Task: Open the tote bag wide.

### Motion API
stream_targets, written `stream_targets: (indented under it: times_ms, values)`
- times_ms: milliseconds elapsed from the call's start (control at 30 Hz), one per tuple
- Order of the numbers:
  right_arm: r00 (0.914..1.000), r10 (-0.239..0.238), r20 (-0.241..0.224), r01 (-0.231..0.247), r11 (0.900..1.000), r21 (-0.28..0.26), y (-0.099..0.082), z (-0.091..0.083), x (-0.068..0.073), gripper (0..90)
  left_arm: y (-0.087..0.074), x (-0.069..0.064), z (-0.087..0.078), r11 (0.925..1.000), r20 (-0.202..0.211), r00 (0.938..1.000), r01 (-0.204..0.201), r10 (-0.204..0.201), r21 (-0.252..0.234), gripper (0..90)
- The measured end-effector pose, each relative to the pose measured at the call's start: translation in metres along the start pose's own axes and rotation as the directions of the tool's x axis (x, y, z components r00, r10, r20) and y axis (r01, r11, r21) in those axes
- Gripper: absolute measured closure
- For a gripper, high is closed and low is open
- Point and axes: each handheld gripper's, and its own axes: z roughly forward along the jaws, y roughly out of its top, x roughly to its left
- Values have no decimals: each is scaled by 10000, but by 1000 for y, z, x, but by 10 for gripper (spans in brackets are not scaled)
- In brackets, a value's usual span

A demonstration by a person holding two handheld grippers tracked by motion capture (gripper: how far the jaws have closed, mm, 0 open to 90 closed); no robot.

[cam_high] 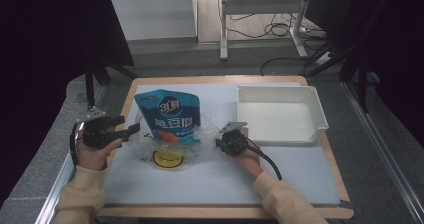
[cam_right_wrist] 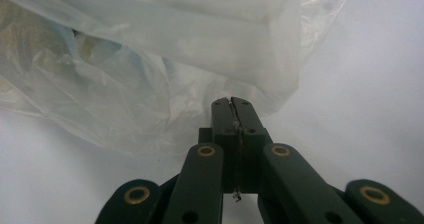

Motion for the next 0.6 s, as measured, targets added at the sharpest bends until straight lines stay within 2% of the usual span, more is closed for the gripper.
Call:
stream_targets:
  times_ms: [67,100,167,233,333,400,500,600]
  values:
    - [10000,-9,-4,9,10000,-4,0,0,0,890,2,0,4,9999,72,10000,-22,21,122,302]
    - [10000,-14,-4,14,10000,-1,0,0,0,890,3,-1,8,9995,-27,9999,-131,131,289,348]
    - [10000,-23,-6,23,10000,-1,0,0,0,890,2,-2,10,9990,-61,9998,-179,182,402,483]
    - [10000,-38,-7,38,10000,-3,0,0,0,890,0,0,9,9991,117,9998,-172,168,395,620]
    - [10000,-50,7,50,10000,0,0,0,0,890,-3,2,7,9996,99,9999,-111,109,263,768]
    - [10000,-64,38,64,10000,4,0,0,0,889,-3,5,7,9997,127,9999,-51,49,222,822]
    - [10000,-70,57,70,10000,8,0,0,1,885,-5,7,9,9998,176,9998,43,-47,211,855]
    - [10000,-50,46,50,10000,46,1,-2,1,829,-6,7,11,9998,197,9998,41,-45,205,866]
